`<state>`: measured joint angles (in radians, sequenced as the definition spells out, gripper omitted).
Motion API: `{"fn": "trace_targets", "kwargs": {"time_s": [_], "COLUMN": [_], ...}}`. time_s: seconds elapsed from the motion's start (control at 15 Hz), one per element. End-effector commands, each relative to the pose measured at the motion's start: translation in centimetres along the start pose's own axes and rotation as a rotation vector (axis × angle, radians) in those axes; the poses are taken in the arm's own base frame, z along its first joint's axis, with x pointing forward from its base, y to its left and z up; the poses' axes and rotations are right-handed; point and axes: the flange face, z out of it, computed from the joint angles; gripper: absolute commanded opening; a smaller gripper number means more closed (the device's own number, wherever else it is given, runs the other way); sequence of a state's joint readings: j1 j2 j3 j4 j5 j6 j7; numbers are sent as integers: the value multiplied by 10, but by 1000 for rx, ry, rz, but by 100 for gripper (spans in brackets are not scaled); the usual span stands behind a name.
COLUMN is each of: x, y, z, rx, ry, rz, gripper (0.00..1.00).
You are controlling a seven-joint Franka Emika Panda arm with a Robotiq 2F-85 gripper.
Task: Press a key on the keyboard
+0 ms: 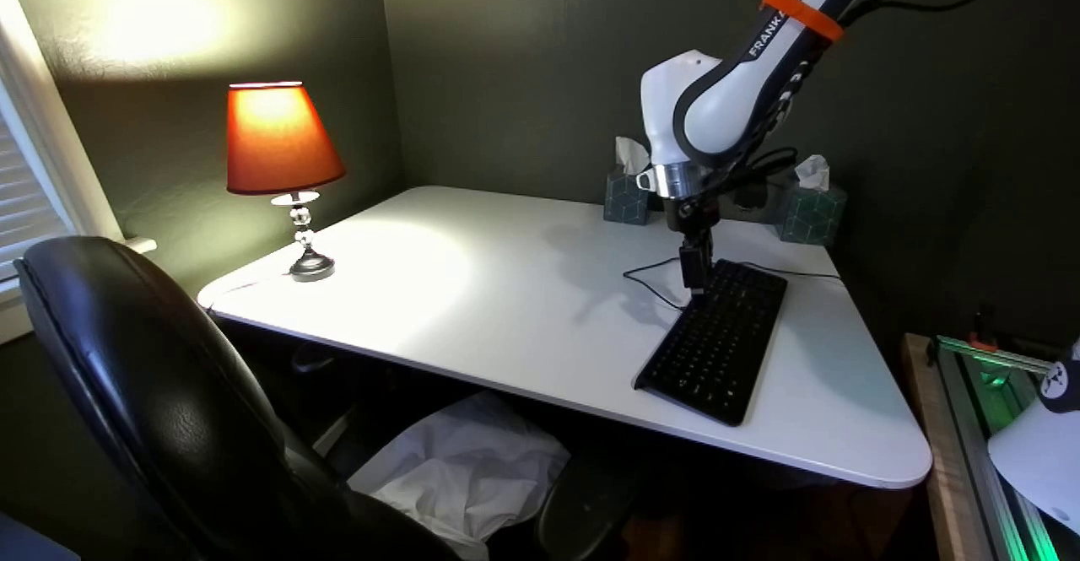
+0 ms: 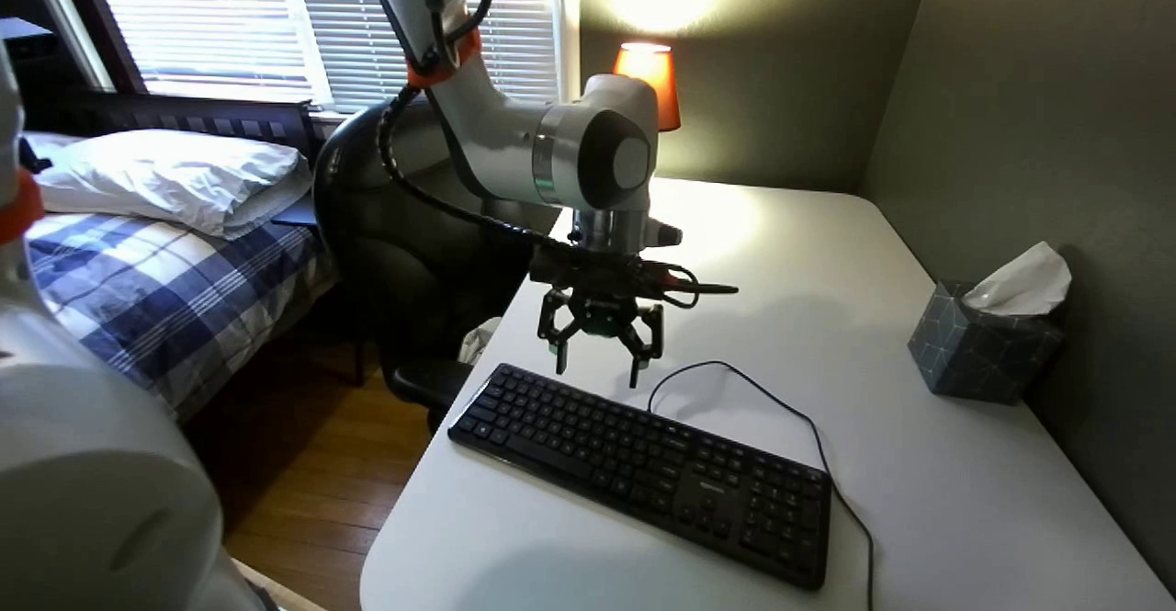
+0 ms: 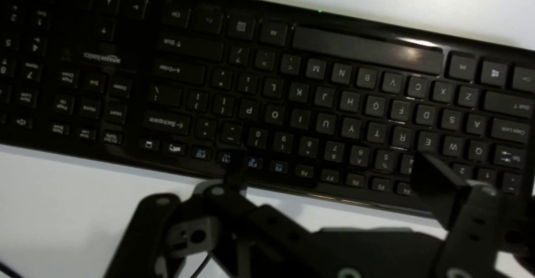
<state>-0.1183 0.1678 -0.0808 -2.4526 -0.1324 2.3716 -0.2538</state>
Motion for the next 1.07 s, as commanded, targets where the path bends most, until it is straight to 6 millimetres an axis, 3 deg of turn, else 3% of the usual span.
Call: {"fn": "trace_targets", "kwargs": {"time_s": [0.0, 0.67, 0.73, 1.0], "x": [-19, -48, -33, -40], "y": [-5, -6, -4, -4], "z": [-6, -21, -19, -23], "rx": [28, 18, 24, 25], "ry": [20, 67, 40, 50], "rz": [39, 102, 80, 89], "gripper": [100, 100, 100, 100]}}
